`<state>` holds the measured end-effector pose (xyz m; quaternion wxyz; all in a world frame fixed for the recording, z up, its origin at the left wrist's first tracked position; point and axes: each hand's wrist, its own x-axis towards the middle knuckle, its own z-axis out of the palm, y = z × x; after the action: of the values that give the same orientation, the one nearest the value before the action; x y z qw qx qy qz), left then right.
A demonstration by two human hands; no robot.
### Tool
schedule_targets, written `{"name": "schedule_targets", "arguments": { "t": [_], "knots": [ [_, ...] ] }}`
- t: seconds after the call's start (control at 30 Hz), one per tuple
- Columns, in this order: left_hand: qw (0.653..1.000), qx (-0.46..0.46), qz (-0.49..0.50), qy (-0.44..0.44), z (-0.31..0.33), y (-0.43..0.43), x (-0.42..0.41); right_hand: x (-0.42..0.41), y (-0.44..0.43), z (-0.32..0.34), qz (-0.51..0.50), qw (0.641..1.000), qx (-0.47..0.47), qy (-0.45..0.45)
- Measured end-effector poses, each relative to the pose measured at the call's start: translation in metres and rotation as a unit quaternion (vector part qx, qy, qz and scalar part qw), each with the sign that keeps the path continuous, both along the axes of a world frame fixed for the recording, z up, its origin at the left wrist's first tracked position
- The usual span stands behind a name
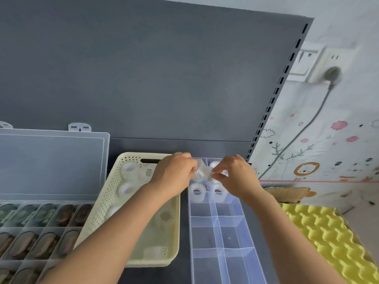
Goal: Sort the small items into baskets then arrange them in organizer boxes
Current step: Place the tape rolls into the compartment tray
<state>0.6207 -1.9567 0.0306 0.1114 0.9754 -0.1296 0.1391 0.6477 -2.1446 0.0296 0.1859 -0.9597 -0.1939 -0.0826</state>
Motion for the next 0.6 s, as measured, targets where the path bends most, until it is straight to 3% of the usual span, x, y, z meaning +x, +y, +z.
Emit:
{"name": "schedule_targets", "arguments": {
  "t": [0.27,0.6],
  "knots": [
    [0.98,0.184,-0.032,0.062,-0.01,-0.025,0.009,-0.003,-0.025,-0.015,-0.015,0.998,-0.068,0.013],
    [0.98,0.157,-0.02,0.124,-0.021,-0.023,0.016,0.001,-0.017,-0.025,-0.015,0.993,-0.105,0.058]
  ]
}}
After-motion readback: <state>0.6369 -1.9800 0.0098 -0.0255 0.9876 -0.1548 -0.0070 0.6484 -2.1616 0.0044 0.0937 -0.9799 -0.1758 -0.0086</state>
